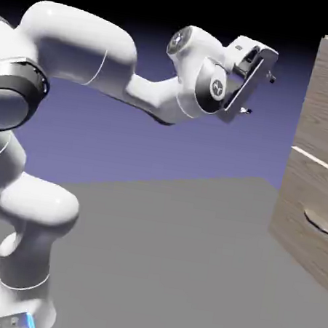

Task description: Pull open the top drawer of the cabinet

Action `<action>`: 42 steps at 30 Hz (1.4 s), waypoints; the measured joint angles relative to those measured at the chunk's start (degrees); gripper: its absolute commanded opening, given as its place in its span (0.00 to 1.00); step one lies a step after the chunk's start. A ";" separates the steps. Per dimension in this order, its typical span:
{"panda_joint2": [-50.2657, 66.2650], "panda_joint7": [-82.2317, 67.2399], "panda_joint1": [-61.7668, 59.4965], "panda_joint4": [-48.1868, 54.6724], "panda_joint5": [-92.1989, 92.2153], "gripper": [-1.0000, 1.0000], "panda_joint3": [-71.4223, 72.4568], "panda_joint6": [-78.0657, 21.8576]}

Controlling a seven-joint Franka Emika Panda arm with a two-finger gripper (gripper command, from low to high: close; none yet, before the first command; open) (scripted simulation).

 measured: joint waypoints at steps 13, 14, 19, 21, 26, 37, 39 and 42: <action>0.17 -27.40 26.99 16.46 -29.22 0.50 -25.02 -1.07; 0.18 -29.51 29.07 17.73 -31.47 0.50 -26.94 -1.15; 0.25 -40.04 39.45 24.06 -42.70 0.50 -36.57 -1.56; 0.28 -44.26 43.61 26.60 -47.20 0.50 -40.41 -1.73; 0.34 -54.80 53.99 32.93 -58.44 0.50 -50.04 -2.14; 0.49 -77.98 76.83 46.86 -83.16 0.50 -71.21 -3.04; 0.52 -82.19 80.98 49.39 -87.65 0.50 -75.05 -3.21; 0.55 -87.86 86.57 52.80 -93.70 0.50 -80.23 -3.43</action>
